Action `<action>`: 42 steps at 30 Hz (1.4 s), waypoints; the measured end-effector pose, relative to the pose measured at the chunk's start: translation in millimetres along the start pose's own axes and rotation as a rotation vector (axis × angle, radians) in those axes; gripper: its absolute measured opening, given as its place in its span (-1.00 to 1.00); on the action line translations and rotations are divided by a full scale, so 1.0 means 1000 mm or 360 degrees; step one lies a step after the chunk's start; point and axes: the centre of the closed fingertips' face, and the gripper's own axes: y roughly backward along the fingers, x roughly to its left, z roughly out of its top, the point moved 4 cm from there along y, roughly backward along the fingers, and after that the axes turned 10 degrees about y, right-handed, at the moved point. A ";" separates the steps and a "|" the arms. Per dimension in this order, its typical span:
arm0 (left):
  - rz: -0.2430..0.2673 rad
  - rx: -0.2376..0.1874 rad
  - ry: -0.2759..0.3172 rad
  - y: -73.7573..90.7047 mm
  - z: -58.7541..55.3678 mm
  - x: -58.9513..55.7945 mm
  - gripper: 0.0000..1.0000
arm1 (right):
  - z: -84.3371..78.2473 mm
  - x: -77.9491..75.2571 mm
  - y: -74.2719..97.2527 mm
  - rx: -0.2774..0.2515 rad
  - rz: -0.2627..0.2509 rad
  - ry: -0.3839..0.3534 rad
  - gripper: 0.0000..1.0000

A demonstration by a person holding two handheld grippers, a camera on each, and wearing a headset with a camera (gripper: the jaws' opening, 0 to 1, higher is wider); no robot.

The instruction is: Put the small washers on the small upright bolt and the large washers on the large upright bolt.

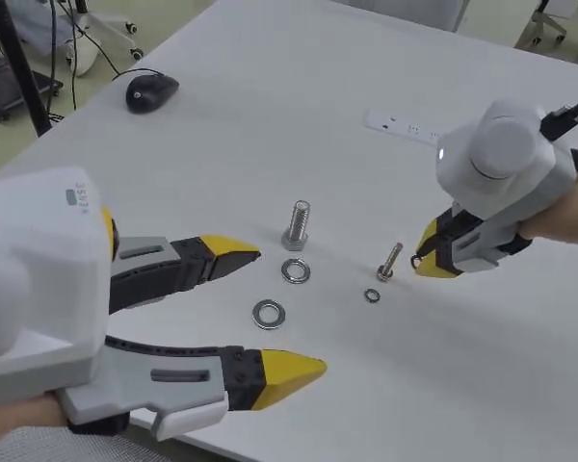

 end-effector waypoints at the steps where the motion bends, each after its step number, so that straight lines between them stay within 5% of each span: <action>1: -0.0001 0.0000 0.0000 0.000 0.000 0.000 0.18 | 0.001 -0.002 0.001 -0.0003 -0.0009 -0.0002 -0.76; 15: 0.0016 -0.0004 0.0008 -0.001 0.003 0.003 0.18 | 0.011 -0.021 -0.008 -0.0001 -0.0013 0.0017 -0.76; 42: 0.0035 -0.0001 0.0041 -0.002 0.001 0.010 0.18 | 0.002 -0.024 -0.043 0.0055 0.0091 0.0010 -0.75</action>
